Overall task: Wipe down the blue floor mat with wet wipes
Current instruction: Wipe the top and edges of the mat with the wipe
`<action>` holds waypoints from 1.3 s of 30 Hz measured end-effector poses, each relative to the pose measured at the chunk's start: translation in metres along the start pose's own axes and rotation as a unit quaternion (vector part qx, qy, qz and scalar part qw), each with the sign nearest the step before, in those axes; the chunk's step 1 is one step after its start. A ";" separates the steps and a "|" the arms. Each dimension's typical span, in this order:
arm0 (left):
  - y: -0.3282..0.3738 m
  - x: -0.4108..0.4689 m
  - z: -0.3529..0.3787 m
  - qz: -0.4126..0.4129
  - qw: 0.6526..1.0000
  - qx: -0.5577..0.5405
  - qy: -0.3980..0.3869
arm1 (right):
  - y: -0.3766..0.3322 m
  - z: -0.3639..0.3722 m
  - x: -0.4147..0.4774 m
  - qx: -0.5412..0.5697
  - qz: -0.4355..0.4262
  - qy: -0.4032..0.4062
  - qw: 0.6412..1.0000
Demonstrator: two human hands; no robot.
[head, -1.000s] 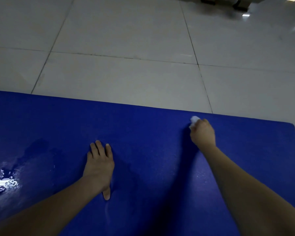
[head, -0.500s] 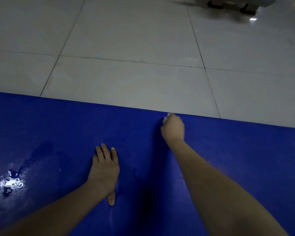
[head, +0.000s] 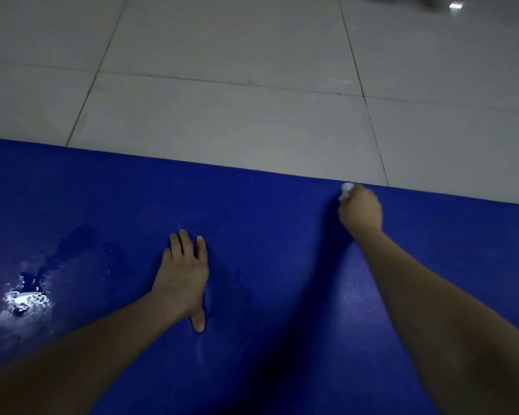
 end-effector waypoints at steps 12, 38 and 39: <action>0.001 0.004 0.006 0.007 1.000 0.000 0.012 | -0.124 0.018 -0.018 0.106 0.013 -0.031 0.994; -0.005 0.091 -0.132 0.057 0.950 -0.150 0.267 | -0.097 0.034 -0.094 -0.159 -0.086 -0.443 0.878; 0.002 0.102 -0.135 0.075 0.940 -0.180 0.279 | -0.099 0.035 -0.094 -0.158 -0.089 -0.446 0.876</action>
Point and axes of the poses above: each hand's wrist, its own x-axis towards the middle knuckle, its own z-axis out of the palm, y = z × x, the point moved 9 cm from there along x, towards the middle knuckle, and after that the axes turned 13 degrees about y, right-handed, at the moved point
